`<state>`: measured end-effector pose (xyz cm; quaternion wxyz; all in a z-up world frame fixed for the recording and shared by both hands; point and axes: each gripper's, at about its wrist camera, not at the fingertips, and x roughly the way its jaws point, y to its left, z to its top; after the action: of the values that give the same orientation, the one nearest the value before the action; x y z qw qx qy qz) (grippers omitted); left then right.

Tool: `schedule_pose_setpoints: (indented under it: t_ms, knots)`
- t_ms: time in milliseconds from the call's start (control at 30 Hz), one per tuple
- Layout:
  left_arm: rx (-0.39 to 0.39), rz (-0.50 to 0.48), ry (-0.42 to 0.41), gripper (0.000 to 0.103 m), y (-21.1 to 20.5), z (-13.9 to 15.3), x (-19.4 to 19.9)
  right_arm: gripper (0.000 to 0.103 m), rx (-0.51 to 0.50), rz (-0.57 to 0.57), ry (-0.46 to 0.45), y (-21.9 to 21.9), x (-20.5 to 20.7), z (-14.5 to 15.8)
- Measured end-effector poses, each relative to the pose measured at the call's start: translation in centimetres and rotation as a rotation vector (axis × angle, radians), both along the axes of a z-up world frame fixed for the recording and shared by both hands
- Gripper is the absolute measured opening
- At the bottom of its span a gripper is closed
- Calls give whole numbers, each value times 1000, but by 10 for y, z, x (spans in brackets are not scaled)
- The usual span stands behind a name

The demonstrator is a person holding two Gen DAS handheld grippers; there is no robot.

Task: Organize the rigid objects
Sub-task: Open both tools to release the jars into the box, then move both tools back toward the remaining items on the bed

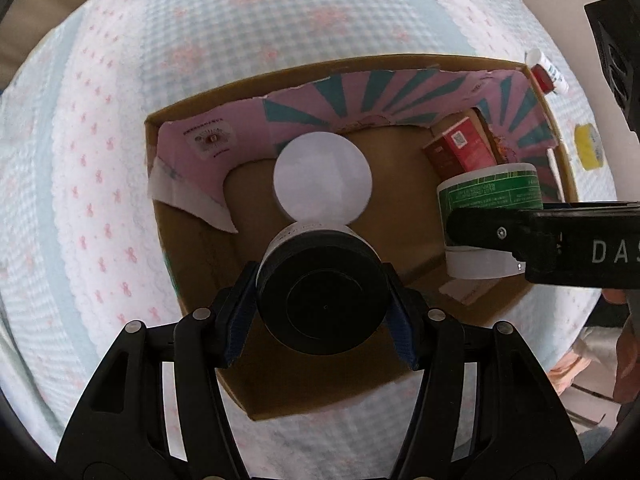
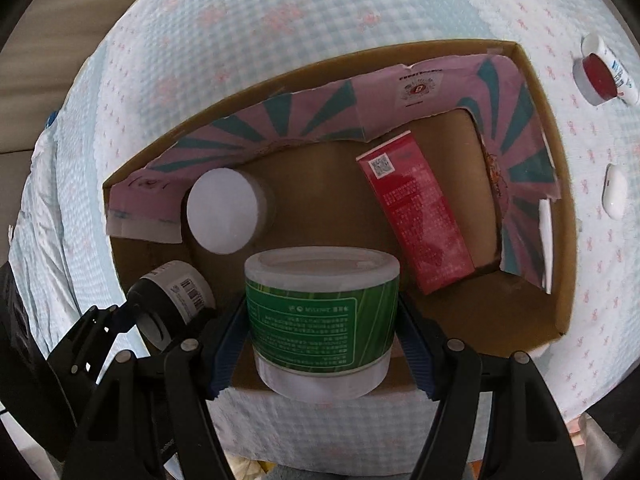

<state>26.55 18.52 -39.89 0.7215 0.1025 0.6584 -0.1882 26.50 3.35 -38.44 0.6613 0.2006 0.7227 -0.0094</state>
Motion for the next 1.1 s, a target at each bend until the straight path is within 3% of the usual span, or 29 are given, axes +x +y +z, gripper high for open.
schedule_pose_setpoints:
  t_ms: [33,67,100,200,433,667,1100]
  knots:
    - [-6,-4,-2,79,-1,0,1,67,5,-9,1,0,1,-1]
    - [-8,-7,-10,103,-2,2,2,67,12,-22,3,-1,2,-3]
    - [-12,-8,-22,103,-4,4,3,69,20,-37,6,-1,3,-6]
    - [-18,-19,-24,103,-7,6,4,103,38,-100,-22,-7,4,-5]
    - [-13,-10,-38,103,-2,14,-4,103,16,-115,-68,-14,-3,5]
    - [-38,61,-60,103,11,38,-14,103,4,-60,-89,-12,-12,20]
    - [-24,161,-196,103,31,116,-68,103,-35,49,-234,-2,-51,101]
